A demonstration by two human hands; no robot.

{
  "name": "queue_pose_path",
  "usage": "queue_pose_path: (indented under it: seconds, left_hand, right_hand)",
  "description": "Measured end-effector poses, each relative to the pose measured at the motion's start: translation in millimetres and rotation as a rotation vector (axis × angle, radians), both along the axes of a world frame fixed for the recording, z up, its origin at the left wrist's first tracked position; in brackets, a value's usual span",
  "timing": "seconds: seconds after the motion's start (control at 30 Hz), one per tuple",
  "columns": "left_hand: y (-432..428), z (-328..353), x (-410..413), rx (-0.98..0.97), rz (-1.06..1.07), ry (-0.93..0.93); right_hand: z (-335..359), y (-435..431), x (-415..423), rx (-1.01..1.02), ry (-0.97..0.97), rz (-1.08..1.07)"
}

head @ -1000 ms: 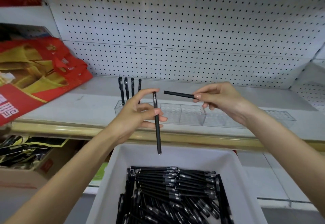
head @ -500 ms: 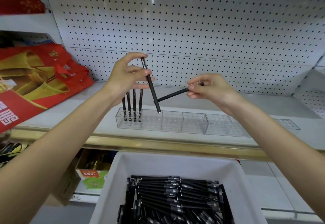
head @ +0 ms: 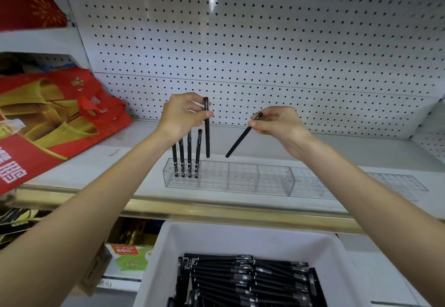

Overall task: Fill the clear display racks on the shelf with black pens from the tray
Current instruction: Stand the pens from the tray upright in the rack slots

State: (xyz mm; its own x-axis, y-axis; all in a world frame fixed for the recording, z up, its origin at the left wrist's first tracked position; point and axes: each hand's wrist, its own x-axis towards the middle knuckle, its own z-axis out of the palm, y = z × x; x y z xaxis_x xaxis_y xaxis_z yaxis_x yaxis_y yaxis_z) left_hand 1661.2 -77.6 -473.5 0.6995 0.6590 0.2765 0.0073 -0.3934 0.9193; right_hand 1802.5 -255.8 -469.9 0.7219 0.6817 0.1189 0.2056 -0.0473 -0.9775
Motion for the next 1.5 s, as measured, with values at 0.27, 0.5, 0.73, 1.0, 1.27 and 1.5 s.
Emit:
queue_pose_path:
  seconds: [0.27, 0.5, 0.73, 1.0, 1.27, 1.5]
  left_hand:
    - [11.0, -2.2, 0.2, 0.137, -0.021, 0.093]
    - [10.9, -7.6, 1.7, 0.173, -0.040, 0.153]
    - [10.7, -7.4, 2.0, 0.197, -0.047, 0.175]
    - [9.9, -5.5, -2.1, 0.227, -0.062, 0.189]
    - [7.8, -10.3, -4.5, 0.274, -0.057, 0.220]
    - [10.2, -13.4, -2.3, 0.359, -0.140, 0.368]
  right_hand:
    - [-6.5, 24.3, -11.7, 0.006, -0.116, 0.063]
    - [-14.4, 39.9, -17.7, -0.031, -0.215, 0.057]
    - [-21.0, 48.4, -19.2, -0.092, -0.229, 0.074]
    - [-28.0, 58.4, -27.7, -0.196, -0.399, 0.128]
    - [-39.2, 64.2, -24.5, -0.291, -0.452, 0.122]
    - [-45.2, 66.1, -25.3, -0.320, -0.427, 0.143]
